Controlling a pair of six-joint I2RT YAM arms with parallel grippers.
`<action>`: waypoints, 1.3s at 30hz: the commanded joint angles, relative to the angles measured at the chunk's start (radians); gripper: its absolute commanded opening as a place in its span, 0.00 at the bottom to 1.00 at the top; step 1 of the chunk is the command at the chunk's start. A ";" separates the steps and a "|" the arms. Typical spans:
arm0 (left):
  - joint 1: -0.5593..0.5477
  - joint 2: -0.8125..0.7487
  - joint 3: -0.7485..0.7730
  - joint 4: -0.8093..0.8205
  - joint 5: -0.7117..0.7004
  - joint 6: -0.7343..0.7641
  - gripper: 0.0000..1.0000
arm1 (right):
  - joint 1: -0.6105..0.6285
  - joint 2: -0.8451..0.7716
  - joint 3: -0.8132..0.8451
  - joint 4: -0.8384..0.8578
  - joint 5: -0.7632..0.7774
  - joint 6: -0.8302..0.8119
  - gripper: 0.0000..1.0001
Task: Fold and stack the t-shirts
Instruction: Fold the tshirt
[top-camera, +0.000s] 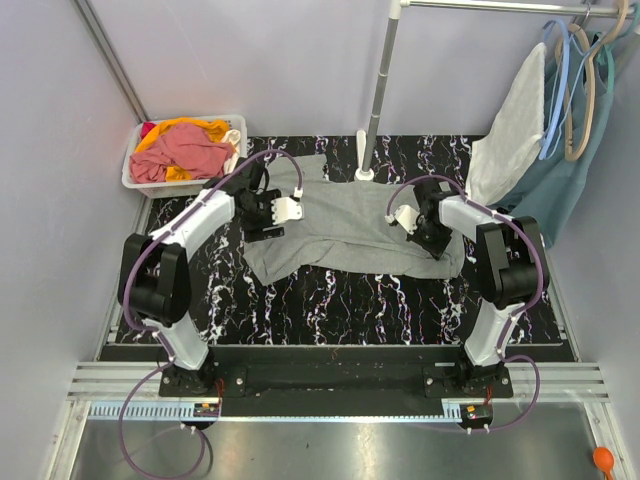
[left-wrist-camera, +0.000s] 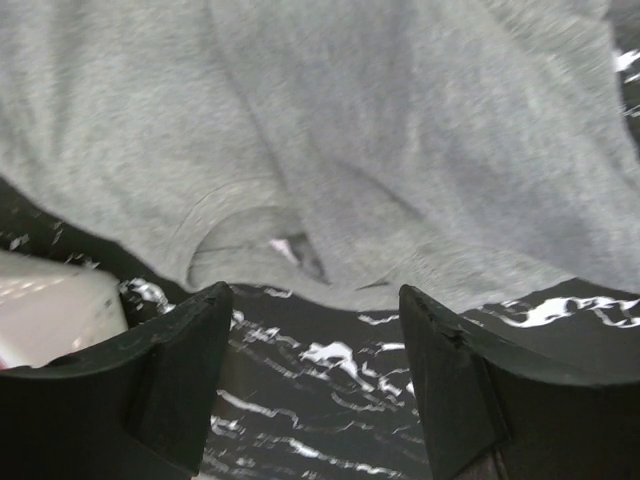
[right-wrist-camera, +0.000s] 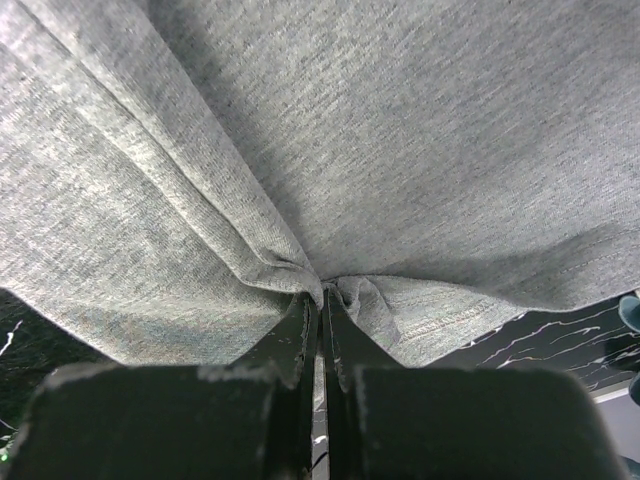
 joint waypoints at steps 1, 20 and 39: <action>0.014 0.038 0.004 -0.013 0.111 -0.023 0.70 | -0.008 -0.040 -0.030 0.004 0.010 0.007 0.00; 0.022 0.165 0.056 -0.016 0.074 -0.024 0.27 | -0.008 -0.064 -0.059 0.002 0.010 0.007 0.00; 0.023 0.194 0.039 -0.016 0.073 -0.032 0.00 | -0.008 -0.064 -0.081 0.010 0.010 0.013 0.00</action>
